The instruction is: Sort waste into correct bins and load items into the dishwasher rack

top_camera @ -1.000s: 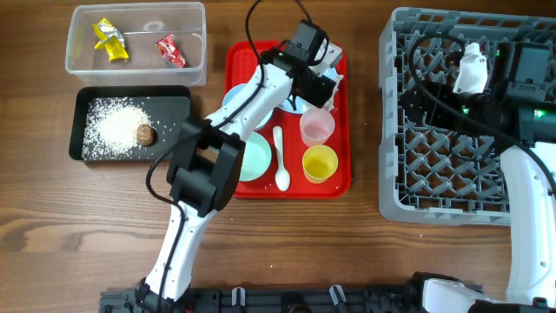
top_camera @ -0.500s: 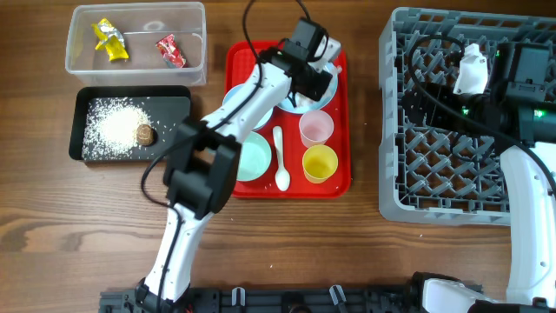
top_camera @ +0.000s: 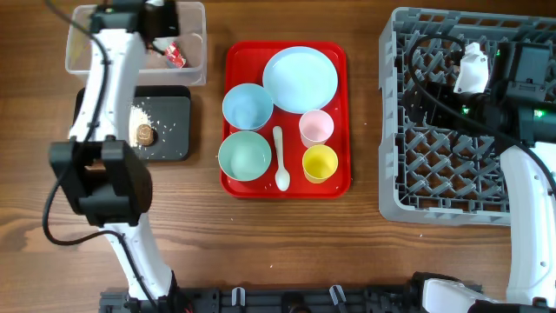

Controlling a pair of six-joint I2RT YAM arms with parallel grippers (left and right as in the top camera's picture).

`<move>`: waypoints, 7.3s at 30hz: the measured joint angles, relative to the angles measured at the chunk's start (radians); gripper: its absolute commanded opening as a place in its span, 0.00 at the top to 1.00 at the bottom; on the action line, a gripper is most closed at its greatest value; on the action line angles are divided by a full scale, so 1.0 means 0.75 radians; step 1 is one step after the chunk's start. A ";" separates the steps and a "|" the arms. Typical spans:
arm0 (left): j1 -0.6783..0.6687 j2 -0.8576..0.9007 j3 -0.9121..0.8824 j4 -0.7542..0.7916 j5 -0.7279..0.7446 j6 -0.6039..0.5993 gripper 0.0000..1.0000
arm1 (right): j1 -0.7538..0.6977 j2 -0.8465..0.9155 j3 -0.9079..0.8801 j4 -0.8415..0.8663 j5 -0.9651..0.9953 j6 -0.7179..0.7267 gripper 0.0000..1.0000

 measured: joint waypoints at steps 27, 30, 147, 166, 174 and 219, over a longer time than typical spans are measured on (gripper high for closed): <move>-0.291 0.012 0.000 -0.373 0.077 -0.132 0.14 | 0.097 0.038 0.000 0.153 -0.136 0.025 0.17; -0.281 0.012 0.000 -0.441 0.119 -0.173 0.14 | 0.244 0.134 0.000 0.248 -0.150 0.055 0.19; -0.067 -0.401 -0.394 -0.518 0.058 -0.402 0.00 | 0.317 0.923 0.099 1.661 1.923 -0.747 0.96; -0.067 -0.401 -0.394 -0.518 0.058 -0.402 0.00 | 0.387 0.935 0.109 1.440 1.748 -0.630 0.76; -0.067 -0.402 -0.394 -0.520 0.058 -0.402 0.00 | 0.416 0.935 0.110 1.168 1.661 -0.542 0.63; -0.067 -0.401 -0.394 -0.518 0.058 -0.402 0.00 | 0.422 0.799 0.111 0.895 1.573 0.031 0.96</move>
